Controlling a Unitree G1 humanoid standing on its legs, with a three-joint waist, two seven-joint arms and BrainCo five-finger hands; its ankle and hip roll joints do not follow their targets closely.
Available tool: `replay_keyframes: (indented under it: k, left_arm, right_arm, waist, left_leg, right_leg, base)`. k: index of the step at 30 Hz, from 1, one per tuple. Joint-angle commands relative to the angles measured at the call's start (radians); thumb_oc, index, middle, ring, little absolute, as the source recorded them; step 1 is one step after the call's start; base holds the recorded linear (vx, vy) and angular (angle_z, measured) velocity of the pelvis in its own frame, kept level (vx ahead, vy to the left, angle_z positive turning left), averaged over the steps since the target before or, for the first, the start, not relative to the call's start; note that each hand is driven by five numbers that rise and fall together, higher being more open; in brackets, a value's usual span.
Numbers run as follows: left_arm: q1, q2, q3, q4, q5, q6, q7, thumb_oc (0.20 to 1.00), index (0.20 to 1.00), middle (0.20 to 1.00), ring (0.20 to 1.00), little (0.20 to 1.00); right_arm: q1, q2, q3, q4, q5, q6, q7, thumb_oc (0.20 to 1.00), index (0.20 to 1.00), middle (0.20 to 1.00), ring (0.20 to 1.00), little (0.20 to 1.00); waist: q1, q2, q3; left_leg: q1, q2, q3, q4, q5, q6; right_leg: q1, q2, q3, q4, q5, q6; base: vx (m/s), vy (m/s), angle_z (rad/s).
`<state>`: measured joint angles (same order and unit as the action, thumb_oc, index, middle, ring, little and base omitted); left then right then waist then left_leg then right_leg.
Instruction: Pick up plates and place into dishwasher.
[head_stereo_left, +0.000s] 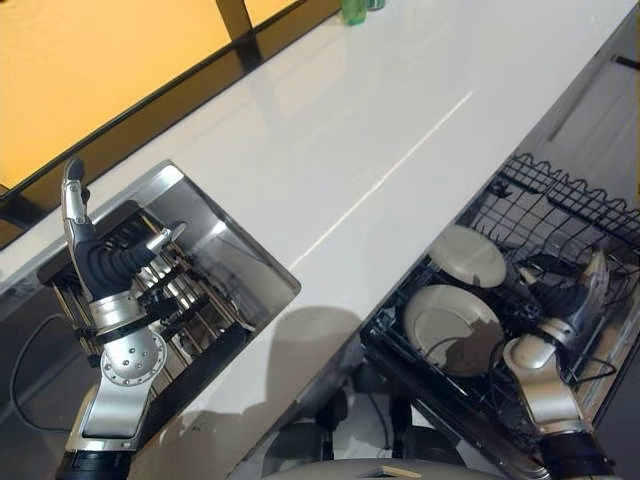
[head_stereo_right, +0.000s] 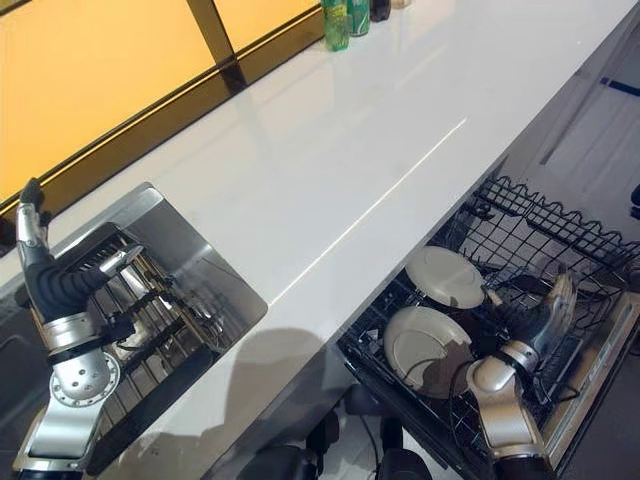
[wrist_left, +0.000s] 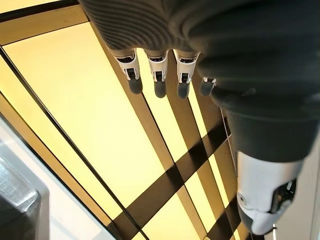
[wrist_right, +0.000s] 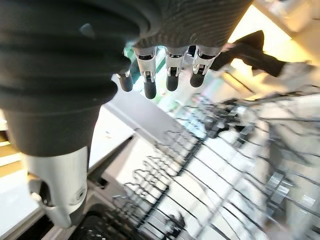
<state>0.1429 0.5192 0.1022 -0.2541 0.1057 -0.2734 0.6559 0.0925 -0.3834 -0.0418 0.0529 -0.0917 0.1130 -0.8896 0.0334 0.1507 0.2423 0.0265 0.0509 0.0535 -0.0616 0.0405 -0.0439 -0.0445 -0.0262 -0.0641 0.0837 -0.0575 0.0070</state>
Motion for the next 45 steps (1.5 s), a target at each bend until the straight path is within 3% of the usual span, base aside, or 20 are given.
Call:
replay_keyframes:
  k: [1,19,24,29,36,43,45]
  left_arm:
    - [0.019,0.017,0.034,-0.008,0.025,-0.059,0.013,1.000,1.000,1.000,1.000,1.000]
    - [0.031,-0.002,-0.024,0.004,0.014,-0.066,0.075,1.000,1.000,1.000,1.000,1.000]
    - [0.049,-0.018,-0.031,-0.001,0.005,-0.072,0.080,1.000,1.000,1.000,1.000,1.000]
    - [0.043,-0.039,-0.058,0.002,0.003,-0.077,0.106,1.000,1.000,1.000,1.000,1.000]
    - [0.009,-0.067,-0.106,-0.003,-0.001,-0.051,0.102,1.000,1.000,1.000,1.000,1.000]
    - [0.003,-0.092,-0.143,-0.011,-0.007,-0.028,0.099,1.000,1.000,1.000,1.000,1.000]
    - [0.001,-0.094,-0.150,-0.014,-0.008,-0.023,0.107,1.000,1.000,1.000,1.000,1.000]
  right_arm:
    - [0.052,-0.011,0.027,-0.096,0.027,-0.079,-0.006,1.000,1.000,1.000,1.000,1.000]
    - [0.183,0.017,0.102,-0.055,0.163,-0.165,-0.105,1.000,1.000,1.000,1.000,1.000]
    - [0.251,0.021,0.088,-0.006,0.236,-0.189,-0.076,1.000,1.000,1.000,1.000,1.000]
    - [0.278,0.036,0.055,0.115,0.340,-0.256,-0.088,1.000,1.000,1.000,1.000,1.000]
    - [0.228,0.030,0.000,0.261,0.378,-0.282,-0.163,1.000,1.000,1.000,1.000,1.000]
    - [0.198,0.000,0.008,0.333,0.437,-0.336,0.109,1.000,1.000,1.000,1.000,1.000]
    - [0.186,-0.013,0.026,0.332,0.374,-0.342,0.146,1.000,1.000,1.000,1.000,1.000]
  waist:
    - [-0.037,-0.031,-0.083]
    - [-0.089,0.005,-0.107]
    - [-0.109,0.034,-0.097]
    - [-0.135,0.080,-0.070]
    - [-0.137,0.124,-0.039]
    - [-0.124,0.150,-0.013]
    - [-0.121,0.152,-0.002]
  left_leg:
    - [-0.051,-0.054,-0.025,0.070,-0.086,0.040]
    - [-0.030,-0.022,-0.005,0.040,-0.056,-0.005]
    - [-0.045,-0.025,-0.004,0.050,-0.048,-0.011]
    - [-0.071,-0.041,0.002,0.072,-0.040,-0.013]
    - [-0.115,-0.076,-0.005,0.142,-0.044,-0.009]
    - [-0.159,-0.108,-0.024,0.207,-0.049,-0.001]
    - [-0.174,-0.115,-0.024,0.218,-0.048,0.002]
  right_leg:
    - [0.021,-0.130,-0.025,0.078,-0.063,0.107]
    - [0.038,-0.086,0.009,0.054,-0.083,0.077]
    - [0.020,-0.088,0.022,0.073,-0.094,0.072]
    - [-0.027,-0.095,0.040,0.118,-0.109,0.065]
    - [-0.078,-0.117,0.040,0.205,-0.133,0.053]
    - [-0.123,-0.151,0.031,0.288,-0.151,0.039]
    - [-0.143,-0.160,0.029,0.306,-0.154,0.037]
  base:
    - [-0.11,-0.002,-0.02]
    - [-0.10,-0.024,-0.09]
    - [-0.06,0.055,-0.09]
    - [-0.06,0.122,-0.09]
    - [0.01,0.131,-0.07]
    - [0.05,0.130,0.00]
    - [0.00,0.123,0.00]
